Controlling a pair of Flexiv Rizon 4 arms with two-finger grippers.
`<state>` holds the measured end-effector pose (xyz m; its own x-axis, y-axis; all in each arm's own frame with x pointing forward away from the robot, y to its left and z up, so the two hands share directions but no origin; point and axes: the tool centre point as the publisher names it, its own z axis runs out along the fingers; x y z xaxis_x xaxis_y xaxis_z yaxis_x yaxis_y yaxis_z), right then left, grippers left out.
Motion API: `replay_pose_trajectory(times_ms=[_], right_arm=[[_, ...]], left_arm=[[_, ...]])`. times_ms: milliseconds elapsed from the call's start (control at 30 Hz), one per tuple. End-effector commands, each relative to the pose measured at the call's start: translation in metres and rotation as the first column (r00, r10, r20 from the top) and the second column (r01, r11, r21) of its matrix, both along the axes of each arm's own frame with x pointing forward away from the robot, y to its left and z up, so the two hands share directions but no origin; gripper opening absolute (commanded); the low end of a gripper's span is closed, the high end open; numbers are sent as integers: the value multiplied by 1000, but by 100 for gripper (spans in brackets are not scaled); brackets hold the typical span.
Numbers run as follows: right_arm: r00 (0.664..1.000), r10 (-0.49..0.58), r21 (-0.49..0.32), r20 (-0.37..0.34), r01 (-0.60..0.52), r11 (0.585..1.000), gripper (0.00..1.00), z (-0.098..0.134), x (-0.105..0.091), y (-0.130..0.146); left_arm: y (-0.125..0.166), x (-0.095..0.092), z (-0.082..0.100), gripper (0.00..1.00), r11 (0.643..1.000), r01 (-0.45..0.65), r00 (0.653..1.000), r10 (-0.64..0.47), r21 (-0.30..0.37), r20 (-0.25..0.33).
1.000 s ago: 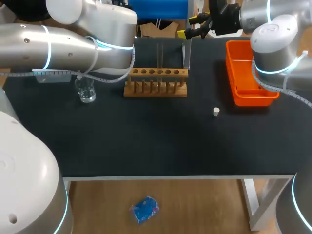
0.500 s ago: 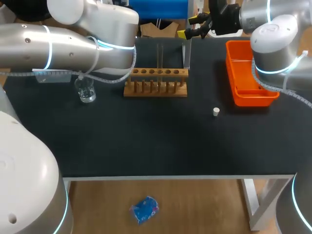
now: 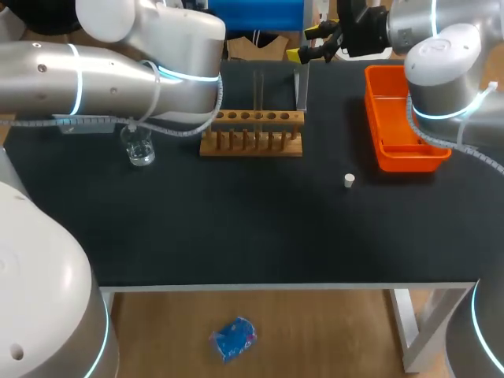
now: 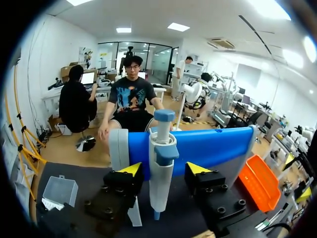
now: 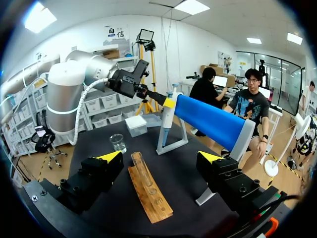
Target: Invert the test tube, pick up the pipette, mount the tip to pipette, aspirate from beaker and dispense into the tube, eject the tip, return the pipette, and cap with the stopper.
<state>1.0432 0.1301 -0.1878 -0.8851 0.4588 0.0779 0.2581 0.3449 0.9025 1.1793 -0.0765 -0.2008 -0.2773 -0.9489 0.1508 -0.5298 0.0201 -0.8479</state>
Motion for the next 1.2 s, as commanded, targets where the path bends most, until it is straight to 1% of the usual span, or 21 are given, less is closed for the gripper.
replay_pose_trajectory(times_ms=[33, 300, 433, 700, 900, 967, 1000, 1100, 1167, 1200], right_arm=[[1000, 3, -2, -3, -3, 1000, 100, 1, 0, -1], [1000, 3, -2, -3, -3, 1000, 100, 1, 0, -1], [1000, 3, -2, -3, -3, 1000, 100, 1, 0, -1], [1000, 3, -2, -3, -3, 1000, 100, 1, 0, -1], [1000, 3, -2, -3, -3, 1000, 100, 1, 0, -1], [1000, 3, -2, -3, -3, 1000, 100, 1, 0, -1], [1000, 3, -2, -3, -3, 1000, 100, 1, 0, -1], [1000, 3, -2, -3, -3, 1000, 100, 1, 0, -1], [1000, 3, -2, -3, -3, 1000, 100, 1, 0, -1], [1000, 3, -2, -3, -3, 1000, 100, 1, 0, -1]], left_arm=[[1, -11, 0, 100, 1000, -3, 1000, 3, -3, 11], [-3, -31, 3, 100, 999, -32, 999, 31, 28, 41], [-5, -43, 6, 100, 999, -41, 998, 40, 26, 51], [-1, -69, 17, 100, 998, -56, 996, 54, 31, 66], [0, -92, 27, 100, 999, -23, 996, 21, 30, 84], [-2, -102, 30, 100, 1000, 10, 996, -11, 12, 93], [-3, -106, 33, 100, 1000, 15, 995, -18, 24, 97], [-5, -119, 38, 100, 998, 61, 991, -64, 24, 114], [-8, -127, 41, 100, 993, 119, 986, -116, -14, 120], [-8, -130, 43, 100, 992, 127, 983, -127, 10, 135]])
